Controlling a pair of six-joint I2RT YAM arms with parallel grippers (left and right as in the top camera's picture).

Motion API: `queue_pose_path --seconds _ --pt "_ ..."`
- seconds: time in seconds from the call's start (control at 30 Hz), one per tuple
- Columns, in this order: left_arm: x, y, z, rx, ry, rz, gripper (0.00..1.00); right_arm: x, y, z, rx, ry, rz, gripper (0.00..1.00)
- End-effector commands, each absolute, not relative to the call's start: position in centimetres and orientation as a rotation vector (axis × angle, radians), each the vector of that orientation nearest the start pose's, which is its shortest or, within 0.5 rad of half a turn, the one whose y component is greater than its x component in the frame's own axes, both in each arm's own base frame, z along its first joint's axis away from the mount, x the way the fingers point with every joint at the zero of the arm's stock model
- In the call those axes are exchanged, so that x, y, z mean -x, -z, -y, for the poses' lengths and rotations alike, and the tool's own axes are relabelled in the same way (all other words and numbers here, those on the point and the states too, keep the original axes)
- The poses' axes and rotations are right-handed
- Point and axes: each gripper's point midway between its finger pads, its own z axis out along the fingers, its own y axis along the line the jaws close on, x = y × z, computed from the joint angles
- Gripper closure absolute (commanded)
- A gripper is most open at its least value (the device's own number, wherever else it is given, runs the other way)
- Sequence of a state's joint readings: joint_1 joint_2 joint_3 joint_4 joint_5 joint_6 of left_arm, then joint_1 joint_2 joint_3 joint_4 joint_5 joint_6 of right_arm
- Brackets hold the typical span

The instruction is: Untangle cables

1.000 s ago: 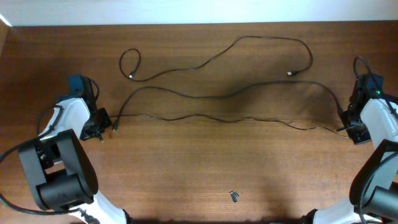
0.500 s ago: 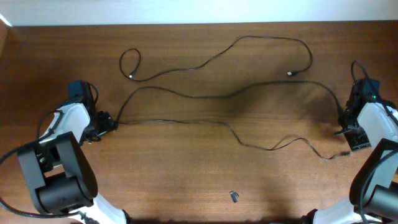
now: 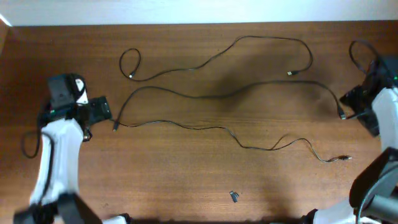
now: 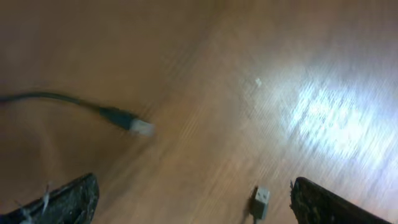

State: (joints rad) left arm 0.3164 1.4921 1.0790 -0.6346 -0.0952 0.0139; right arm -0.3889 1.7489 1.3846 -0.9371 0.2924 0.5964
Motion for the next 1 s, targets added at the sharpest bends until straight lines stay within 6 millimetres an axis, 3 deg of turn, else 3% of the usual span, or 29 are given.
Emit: queue_pose_path --seconds 0.0,0.1,0.2,0.27,0.37,0.4,0.43,0.7,0.87,0.9,0.97 --pt "-34.9 -18.2 -10.3 0.172 -0.145 -2.444 0.01 -35.7 -19.2 17.3 -1.001 0.194 -2.461 0.01" --pt "-33.1 -22.4 -8.5 0.121 -0.155 -2.342 0.01 -35.3 -26.9 14.4 -0.768 0.056 -2.332 0.01" --pt "-31.9 -23.6 -5.6 0.020 -0.147 -2.331 0.01 -32.9 -32.3 11.8 -0.599 0.069 -2.226 0.01" --pt "-31.5 -23.3 -3.4 -0.066 -0.150 -2.357 0.01 -31.9 -34.2 10.2 -0.511 0.072 -2.193 0.01" --pt "-31.3 -23.0 -1.2 -0.149 -0.211 -2.369 0.01 -31.9 -33.7 6.3 -0.205 0.046 -2.270 0.01" --pt "-31.4 -23.1 -0.9 -0.156 -0.228 -2.365 0.01 -32.0 -33.4 5.9 -0.188 0.040 -2.285 0.02" --pt "-31.6 -23.4 -1.1 -0.057 -0.236 -2.346 0.01 -32.3 -33.1 5.5 -0.175 0.030 -2.297 0.01" --pt "-31.7 -23.5 -0.9 -0.014 -0.209 -2.339 0.01 -33.9 -30.6 5.8 -0.184 0.019 -2.377 0.01" --pt "-31.7 -23.5 -0.9 -0.014 -0.209 -2.339 0.01 -35.5 -27.6 6.2 -0.197 0.006 -2.462 0.01" --pt "-31.7 -23.5 -0.9 -0.014 -0.209 -2.339 0.01 -37.0 -28.2 6.6 -0.191 0.015 -2.407 0.01" --pt "-31.7 -23.5 -0.9 -0.014 -0.209 -2.339 0.01 -38.0 -28.2 6.8 -0.188 0.018 -2.385 0.01"
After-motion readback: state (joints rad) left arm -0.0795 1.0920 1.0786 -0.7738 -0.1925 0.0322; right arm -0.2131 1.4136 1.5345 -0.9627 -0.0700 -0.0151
